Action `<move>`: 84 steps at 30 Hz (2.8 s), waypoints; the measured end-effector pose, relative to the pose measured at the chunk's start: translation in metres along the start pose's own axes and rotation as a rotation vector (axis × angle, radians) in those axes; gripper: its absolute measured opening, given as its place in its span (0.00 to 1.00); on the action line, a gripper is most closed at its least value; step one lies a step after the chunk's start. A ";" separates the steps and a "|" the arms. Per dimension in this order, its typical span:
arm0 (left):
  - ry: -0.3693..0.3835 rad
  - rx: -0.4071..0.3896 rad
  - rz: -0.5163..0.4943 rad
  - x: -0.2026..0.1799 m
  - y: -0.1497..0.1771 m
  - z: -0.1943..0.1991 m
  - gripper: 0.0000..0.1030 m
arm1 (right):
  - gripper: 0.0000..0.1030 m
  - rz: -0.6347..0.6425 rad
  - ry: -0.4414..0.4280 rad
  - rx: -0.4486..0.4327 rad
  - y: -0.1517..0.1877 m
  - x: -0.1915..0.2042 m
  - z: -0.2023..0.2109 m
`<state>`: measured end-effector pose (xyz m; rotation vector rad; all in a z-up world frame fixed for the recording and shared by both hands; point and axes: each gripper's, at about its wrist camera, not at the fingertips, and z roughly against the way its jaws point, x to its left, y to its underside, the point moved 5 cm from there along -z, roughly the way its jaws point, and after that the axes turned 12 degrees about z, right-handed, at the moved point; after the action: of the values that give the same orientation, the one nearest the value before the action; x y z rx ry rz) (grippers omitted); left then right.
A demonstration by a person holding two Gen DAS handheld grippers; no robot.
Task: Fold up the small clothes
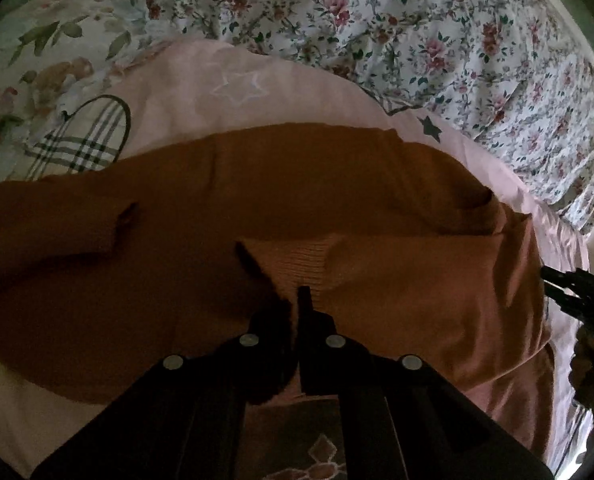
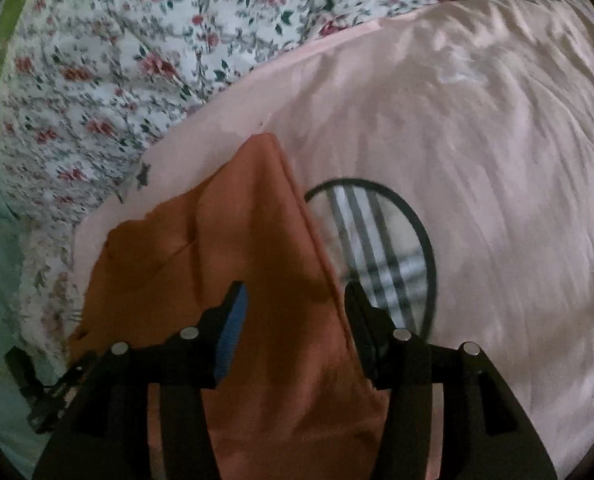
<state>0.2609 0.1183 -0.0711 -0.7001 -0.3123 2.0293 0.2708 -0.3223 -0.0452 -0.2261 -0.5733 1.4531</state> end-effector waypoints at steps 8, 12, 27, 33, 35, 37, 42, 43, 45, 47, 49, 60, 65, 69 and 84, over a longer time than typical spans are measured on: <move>0.069 -0.021 -0.022 -0.017 0.000 0.011 0.02 | 0.11 0.056 -0.039 -0.026 -0.012 -0.007 -0.006; 0.024 -0.012 -0.058 -0.026 0.004 -0.006 0.02 | 0.10 0.039 0.023 -0.079 -0.010 -0.018 0.010; -0.085 0.038 -0.056 0.014 0.023 0.000 0.17 | 0.37 0.153 0.098 0.039 0.041 0.027 0.000; -0.173 -0.062 -0.054 0.056 0.013 0.057 0.54 | 0.39 0.034 0.093 0.036 0.051 0.017 0.015; -0.201 -0.103 -0.051 0.068 0.005 0.069 0.67 | 0.44 0.060 0.061 0.026 0.053 0.033 0.021; -0.244 -0.118 -0.055 0.079 -0.006 0.072 0.81 | 0.46 0.073 0.016 0.028 0.060 0.051 0.025; -0.364 -0.087 -0.145 0.095 -0.031 0.036 0.83 | 0.47 0.110 -0.110 0.088 0.077 0.107 0.016; -0.395 -0.077 -0.166 0.099 -0.035 0.026 0.83 | 0.47 0.120 -0.123 0.095 0.080 0.117 0.016; -0.472 -0.056 -0.194 0.112 -0.043 0.005 0.83 | 0.47 0.145 -0.142 0.105 0.087 0.131 0.017; -0.475 -0.046 -0.184 0.122 -0.050 -0.005 0.65 | 0.47 0.162 -0.151 0.112 0.089 0.140 0.017; -0.410 -0.024 -0.139 0.130 -0.057 -0.005 0.14 | 0.47 0.166 -0.158 0.116 0.092 0.144 0.020; 0.075 -0.080 -0.036 0.033 -0.042 0.080 0.06 | 0.47 0.127 -0.161 0.078 0.086 0.129 0.033; 0.266 -0.017 -0.154 -0.083 -0.007 0.076 0.06 | 0.47 0.097 -0.153 0.061 0.081 0.115 0.038; 0.340 0.059 -0.223 -0.155 0.023 0.053 0.06 | 0.47 0.065 -0.121 0.051 0.082 0.091 0.044; 0.308 0.262 -0.336 -0.229 0.093 -0.051 0.42 | 0.47 -0.022 -0.138 0.034 0.082 0.033 0.055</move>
<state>0.3175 -0.1277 -0.0752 -0.7277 0.0180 1.5803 0.1729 -0.2909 -0.0306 -0.0926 -0.6607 1.4639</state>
